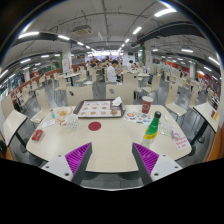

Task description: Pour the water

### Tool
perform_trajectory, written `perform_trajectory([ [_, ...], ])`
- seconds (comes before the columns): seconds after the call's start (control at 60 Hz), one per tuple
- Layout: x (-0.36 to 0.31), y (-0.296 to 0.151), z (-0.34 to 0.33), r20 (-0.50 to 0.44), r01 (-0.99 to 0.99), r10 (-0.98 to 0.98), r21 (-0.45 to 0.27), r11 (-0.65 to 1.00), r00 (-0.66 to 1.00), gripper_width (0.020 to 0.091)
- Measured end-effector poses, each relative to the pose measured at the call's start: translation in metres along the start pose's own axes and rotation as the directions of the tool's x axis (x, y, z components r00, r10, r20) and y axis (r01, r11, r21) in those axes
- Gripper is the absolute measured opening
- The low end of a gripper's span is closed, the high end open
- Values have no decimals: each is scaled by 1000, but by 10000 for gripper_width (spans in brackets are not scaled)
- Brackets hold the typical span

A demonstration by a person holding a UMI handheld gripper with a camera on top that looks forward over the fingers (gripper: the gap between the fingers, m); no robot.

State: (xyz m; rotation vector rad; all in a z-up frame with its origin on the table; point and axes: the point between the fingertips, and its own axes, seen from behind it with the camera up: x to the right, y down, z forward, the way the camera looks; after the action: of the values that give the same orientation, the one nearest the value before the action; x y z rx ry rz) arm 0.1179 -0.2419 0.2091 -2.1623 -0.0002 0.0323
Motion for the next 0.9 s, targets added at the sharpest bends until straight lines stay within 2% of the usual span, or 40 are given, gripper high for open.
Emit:
perform_trajectory([
  [0.1, 23, 7, 10, -5, -19, 19, 3, 1000, 1000, 832],
  [0.183, 68, 19, 26, -16, -53, 53, 13, 999, 998, 834],
  [0.333, 158, 41, 85, -74, -60, 67, 87, 994, 995, 836],
  [0.467, 193, 36, 152, -73, -95, 107, 149, 984, 992, 835],
  [0.667, 197, 8, 223, -13, -57, 62, 243, 968, 998, 815],
  [0.717, 195, 1, 232, -7, -29, 32, 272, 962, 999, 752],
  [0.733, 194, 1, 235, -7, -20, 22, 277, 961, 1000, 700],
  [0.767, 198, 3, 244, -34, 5, 5, 277, 961, 999, 527],
  [0.9, 197, -4, 243, -85, 27, 3, 342, 939, 996, 504],
])
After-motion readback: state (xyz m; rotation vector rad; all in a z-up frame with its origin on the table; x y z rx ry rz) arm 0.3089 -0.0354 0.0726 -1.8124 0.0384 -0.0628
